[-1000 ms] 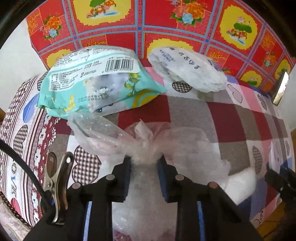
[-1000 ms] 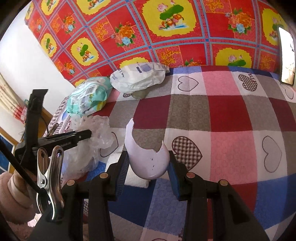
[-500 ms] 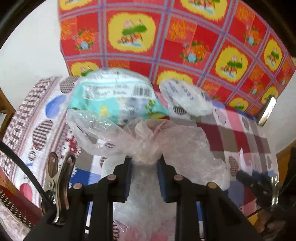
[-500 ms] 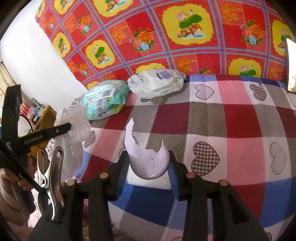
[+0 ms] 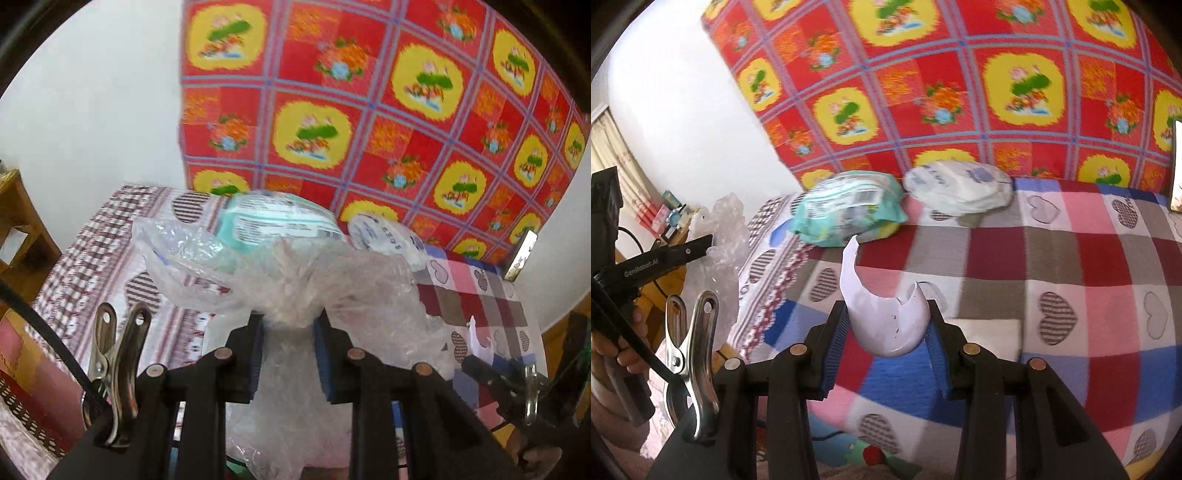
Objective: Collect trash
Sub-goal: 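Carry the clear bag and pink piece in both tools toward the red bucket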
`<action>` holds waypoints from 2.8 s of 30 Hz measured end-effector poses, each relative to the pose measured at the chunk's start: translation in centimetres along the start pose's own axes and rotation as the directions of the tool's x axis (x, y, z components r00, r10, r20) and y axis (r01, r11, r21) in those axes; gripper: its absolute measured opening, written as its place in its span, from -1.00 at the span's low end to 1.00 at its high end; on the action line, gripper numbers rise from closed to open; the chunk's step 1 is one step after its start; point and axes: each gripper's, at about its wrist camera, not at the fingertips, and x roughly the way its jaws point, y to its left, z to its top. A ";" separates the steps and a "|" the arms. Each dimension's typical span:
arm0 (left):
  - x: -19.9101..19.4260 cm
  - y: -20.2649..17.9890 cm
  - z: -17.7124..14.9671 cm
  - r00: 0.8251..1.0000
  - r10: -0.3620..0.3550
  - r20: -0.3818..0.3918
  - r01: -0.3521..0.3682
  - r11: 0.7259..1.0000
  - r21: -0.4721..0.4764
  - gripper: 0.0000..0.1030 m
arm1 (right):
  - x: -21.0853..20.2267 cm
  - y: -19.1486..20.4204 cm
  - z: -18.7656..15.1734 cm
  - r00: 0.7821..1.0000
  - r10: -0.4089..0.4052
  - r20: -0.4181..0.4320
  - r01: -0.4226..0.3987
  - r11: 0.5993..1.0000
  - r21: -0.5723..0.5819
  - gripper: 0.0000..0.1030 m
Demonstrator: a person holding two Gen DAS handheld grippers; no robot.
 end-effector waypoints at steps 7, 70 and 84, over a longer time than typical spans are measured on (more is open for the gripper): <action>-3.9 6.7 -0.8 0.999 0.017 0.044 -0.015 0.999 -0.045 -0.50 | 0.9 7.1 -1.4 1.000 0.026 -0.001 -0.026 0.999 -0.035 -0.20; 20.6 59.8 2.0 0.955 0.163 -0.247 -0.229 0.935 -0.270 -0.50 | 25.5 42.5 7.5 0.991 -0.024 -0.128 0.006 0.990 -0.139 -0.20; 24.5 59.9 1.5 0.935 0.074 -0.346 -0.149 0.969 -0.198 -0.29 | 27.5 45.5 8.2 0.992 -0.021 -0.126 0.001 0.987 -0.160 -0.20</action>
